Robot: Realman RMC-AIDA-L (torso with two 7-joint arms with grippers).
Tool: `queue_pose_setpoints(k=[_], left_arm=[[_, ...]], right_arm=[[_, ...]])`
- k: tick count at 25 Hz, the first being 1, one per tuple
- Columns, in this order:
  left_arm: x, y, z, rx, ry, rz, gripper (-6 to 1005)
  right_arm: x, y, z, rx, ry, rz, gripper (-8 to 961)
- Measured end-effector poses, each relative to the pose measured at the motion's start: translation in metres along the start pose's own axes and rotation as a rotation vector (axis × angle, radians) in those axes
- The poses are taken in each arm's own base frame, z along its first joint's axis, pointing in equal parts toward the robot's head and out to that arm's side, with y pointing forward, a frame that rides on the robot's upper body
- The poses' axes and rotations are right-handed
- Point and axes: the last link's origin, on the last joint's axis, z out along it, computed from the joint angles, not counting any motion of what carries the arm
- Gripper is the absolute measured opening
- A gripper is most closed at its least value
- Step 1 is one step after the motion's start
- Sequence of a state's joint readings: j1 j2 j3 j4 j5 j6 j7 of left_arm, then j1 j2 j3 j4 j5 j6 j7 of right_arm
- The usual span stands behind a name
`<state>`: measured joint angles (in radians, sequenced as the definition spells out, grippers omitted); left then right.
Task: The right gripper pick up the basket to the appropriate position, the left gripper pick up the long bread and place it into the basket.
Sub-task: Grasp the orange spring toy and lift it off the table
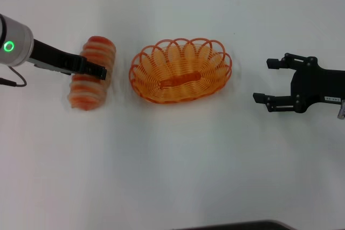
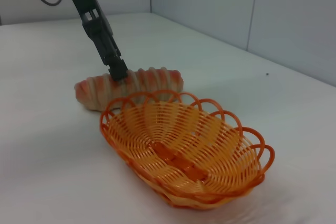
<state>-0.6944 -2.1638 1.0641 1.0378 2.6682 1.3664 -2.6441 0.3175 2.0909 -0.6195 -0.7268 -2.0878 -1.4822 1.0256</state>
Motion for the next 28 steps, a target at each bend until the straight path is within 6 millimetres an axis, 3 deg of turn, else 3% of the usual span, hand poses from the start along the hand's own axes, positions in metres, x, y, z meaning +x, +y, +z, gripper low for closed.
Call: queue_pose_setpoints(k=[28], left_arm=[[-0.007, 0.013, 0.015, 0.052, -0.098, 0.05, 854]], right_arm=[[-0.001, 0.0, 0.001, -0.005, -0.002, -0.005, 914]])
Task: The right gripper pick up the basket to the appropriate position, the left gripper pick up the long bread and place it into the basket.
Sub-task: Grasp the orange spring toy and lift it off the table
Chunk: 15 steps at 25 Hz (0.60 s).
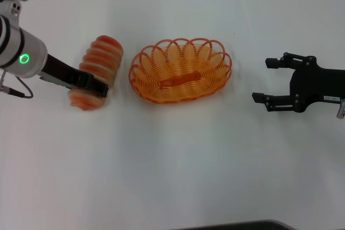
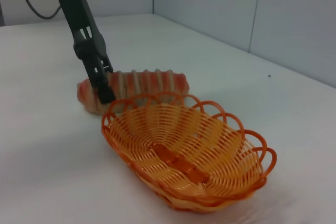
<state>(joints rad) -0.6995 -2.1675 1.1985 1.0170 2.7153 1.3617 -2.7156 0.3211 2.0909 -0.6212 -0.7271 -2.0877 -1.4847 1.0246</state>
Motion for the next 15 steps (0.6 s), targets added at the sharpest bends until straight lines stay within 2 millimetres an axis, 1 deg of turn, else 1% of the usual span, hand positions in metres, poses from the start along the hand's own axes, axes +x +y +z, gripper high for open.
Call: queue_pose_setpoints(k=[6, 12, 15], left_arm=[[0.0004, -0.0002, -0.0038, 0.005, 0.009, 0.014, 850], [0.0012, -0.0021, -0.0058, 0.008, 0.014, 0.011, 669], [0.0029, -0.0034, -0.0093, 0.015, 0.026, 0.013, 639]], right_arm=[[-0.0003, -0.0002, 0.0002, 0.0, 0.0, 0.0, 912], [-0.0014, -0.0007, 0.001, -0.002, -0.002, 0.002, 910], [-0.0019, -0.0009, 0.0014, -0.003, -0.002, 0.001, 909]])
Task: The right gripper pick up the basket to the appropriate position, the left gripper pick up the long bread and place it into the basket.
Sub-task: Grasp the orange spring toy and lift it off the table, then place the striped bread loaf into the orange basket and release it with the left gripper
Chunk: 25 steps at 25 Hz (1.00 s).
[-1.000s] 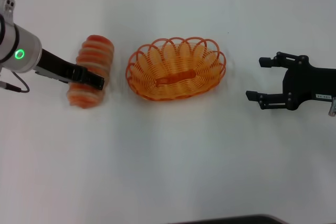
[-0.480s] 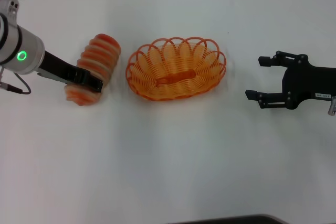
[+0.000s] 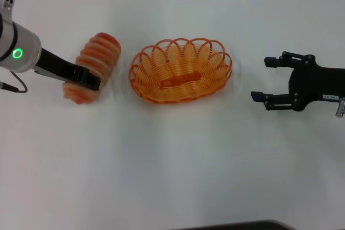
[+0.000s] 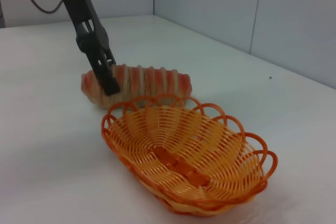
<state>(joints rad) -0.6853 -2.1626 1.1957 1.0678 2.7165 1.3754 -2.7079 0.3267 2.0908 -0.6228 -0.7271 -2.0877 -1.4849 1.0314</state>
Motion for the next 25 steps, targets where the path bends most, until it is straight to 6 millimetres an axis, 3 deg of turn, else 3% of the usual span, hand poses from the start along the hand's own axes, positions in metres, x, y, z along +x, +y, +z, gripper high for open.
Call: queue_pose_setpoints(k=[9, 16, 21, 25], left_arm=[[0.008, -0.01, -0.025, 0.008, 0.068, 0.142, 541], [0.018, -0.009, -0.055, -0.088, 0.196, 0.227, 499], [0.021, 0.024, -0.078, -0.288, 0.311, 0.483, 475], [0.019, 0.048, -0.075, -0.385, 0.333, 0.639, 442]], right_arm=[[0.0, 0.001, 0.001, -0.006, 0.0, 0.002, 908], [0.0, 0.002, 0.002, -0.01, 0.0, 0.002, 909], [0.0, 0.002, 0.002, -0.011, 0.001, 0.003, 909], [0.0, 0.003, 0.003, -0.017, 0.001, 0.004, 909]])
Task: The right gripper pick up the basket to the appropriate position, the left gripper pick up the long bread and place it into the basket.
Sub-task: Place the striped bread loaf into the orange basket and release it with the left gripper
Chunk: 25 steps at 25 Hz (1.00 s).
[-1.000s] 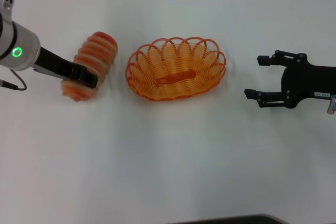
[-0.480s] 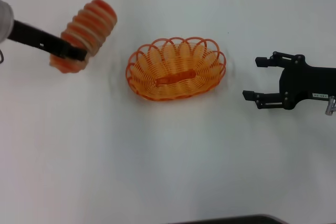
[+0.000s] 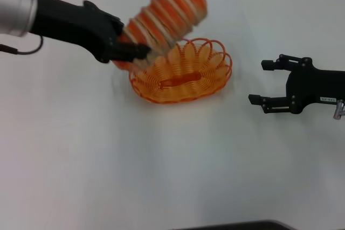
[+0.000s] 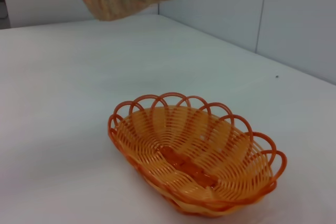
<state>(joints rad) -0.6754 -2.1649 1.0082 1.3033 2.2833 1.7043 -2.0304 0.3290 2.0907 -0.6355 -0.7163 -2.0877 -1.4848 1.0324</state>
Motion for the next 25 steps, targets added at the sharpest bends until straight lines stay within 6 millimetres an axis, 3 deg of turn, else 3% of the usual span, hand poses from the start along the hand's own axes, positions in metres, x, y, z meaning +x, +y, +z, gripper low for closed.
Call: queue_pose_setpoints(k=[7, 15, 25], left_arm=[[-0.003, 0.003, 0.042, -0.018, -0.065, 0.072, 379], [-0.005, 0.003, 0.073, 0.044, -0.124, 0.127, 289], [-0.009, -0.001, 0.08, 0.09, -0.143, 0.117, 456]], right_arm=[[0.002, 0.003, 0.0, -0.009, 0.004, 0.004, 908], [0.0, 0.003, 0.002, -0.016, -0.001, 0.003, 909], [0.0, 0.004, 0.002, -0.02, -0.002, 0.002, 908]])
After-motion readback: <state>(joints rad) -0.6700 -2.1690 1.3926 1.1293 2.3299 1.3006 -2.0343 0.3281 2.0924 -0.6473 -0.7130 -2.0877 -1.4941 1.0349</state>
